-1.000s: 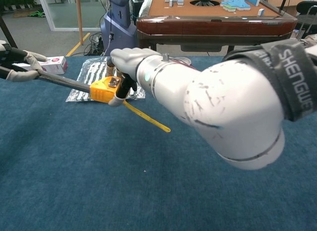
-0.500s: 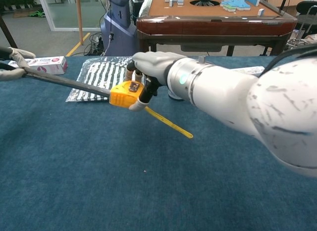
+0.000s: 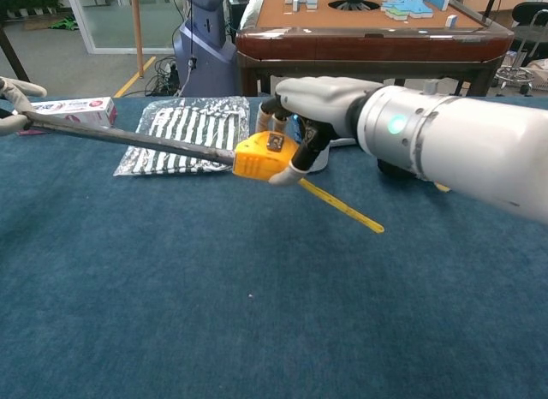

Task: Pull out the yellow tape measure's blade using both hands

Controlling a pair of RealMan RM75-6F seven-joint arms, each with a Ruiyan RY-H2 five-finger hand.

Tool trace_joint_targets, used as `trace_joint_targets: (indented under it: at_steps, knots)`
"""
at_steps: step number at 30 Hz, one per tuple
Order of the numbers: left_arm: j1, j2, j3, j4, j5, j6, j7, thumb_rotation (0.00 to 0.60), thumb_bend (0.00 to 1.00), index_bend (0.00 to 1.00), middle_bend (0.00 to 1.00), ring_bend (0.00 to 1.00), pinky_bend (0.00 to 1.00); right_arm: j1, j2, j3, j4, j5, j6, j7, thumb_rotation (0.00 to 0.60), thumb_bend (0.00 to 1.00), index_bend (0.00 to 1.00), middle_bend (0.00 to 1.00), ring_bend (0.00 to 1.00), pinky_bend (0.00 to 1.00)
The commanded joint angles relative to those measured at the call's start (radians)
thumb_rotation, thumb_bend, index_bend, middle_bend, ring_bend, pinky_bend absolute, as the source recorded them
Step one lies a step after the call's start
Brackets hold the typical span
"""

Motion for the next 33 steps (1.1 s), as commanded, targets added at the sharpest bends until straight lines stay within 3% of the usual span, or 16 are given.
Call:
trace_joint_targets:
  at_steps: [1,19,33]
  knots:
    - [0.005,0.003,-0.001,-0.002,0.001,0.007,0.001,0.600,0.46,0.55,0.11,0.03,0.09,-0.029,0.051,-0.023,-0.042,-0.025,0.001,0.020,0.600,0.65,0.61,0.63,0.57,0.28]
    - [0.028,0.002,0.004,-0.031,0.005,0.033,0.014,0.600,0.47,0.55,0.11,0.03,0.09,-0.179,0.249,-0.143,-0.167,-0.189,0.017,0.146,0.600,0.65,0.61,0.63,0.57,0.28]
    - [0.034,-0.021,0.015,-0.067,0.013,0.052,0.052,0.600,0.47,0.55,0.11,0.03,0.09,-0.254,0.304,-0.176,-0.176,-0.257,0.007,0.213,0.600,0.65,0.62,0.63,0.57,0.28]
